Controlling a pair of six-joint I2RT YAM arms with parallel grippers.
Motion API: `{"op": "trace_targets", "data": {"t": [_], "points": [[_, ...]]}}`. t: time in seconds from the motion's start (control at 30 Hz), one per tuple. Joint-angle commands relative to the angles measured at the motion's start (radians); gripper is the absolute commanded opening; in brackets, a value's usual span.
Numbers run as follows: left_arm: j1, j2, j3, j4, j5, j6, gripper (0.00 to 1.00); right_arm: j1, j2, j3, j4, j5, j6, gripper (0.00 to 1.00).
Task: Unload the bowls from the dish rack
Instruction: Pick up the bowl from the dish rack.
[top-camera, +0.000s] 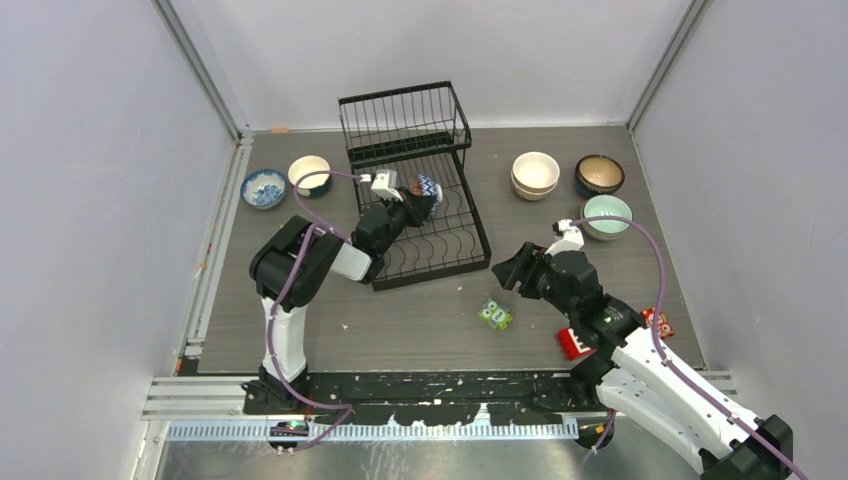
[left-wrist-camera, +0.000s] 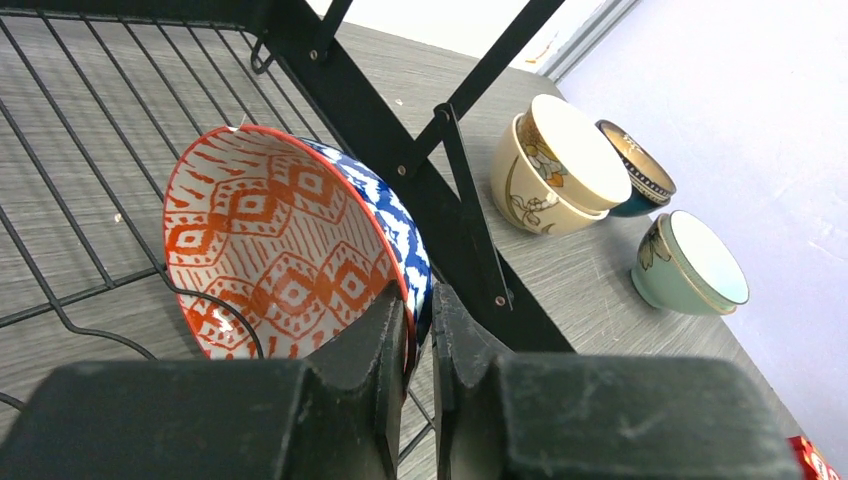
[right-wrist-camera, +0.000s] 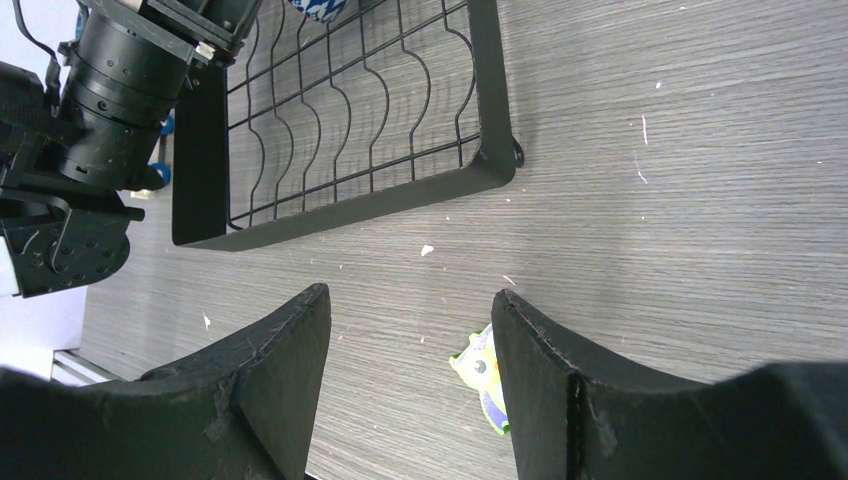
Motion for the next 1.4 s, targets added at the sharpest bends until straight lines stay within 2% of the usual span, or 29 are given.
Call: {"op": "trace_targets", "data": {"t": [0.0, 0.1, 0.7, 1.37], "points": [[0.003, 0.014, 0.006, 0.083, 0.016, -0.006, 0.04, 0.005, -0.013, 0.003, 0.019, 0.011, -0.023, 0.65], [0.006, 0.014, 0.004, 0.099, 0.026, -0.016, 0.00, 0.005, -0.011, 0.003, 0.020, 0.013, -0.023, 0.65], [0.011, -0.014, -0.005, 0.207, 0.062, -0.077, 0.00, 0.004, -0.020, 0.008, 0.011, 0.017, -0.020, 0.65], [0.019, -0.038, -0.037, 0.224, 0.118, -0.151, 0.00, 0.006, 0.006, -0.005, 0.044, 0.016, 0.009, 0.65]]}}
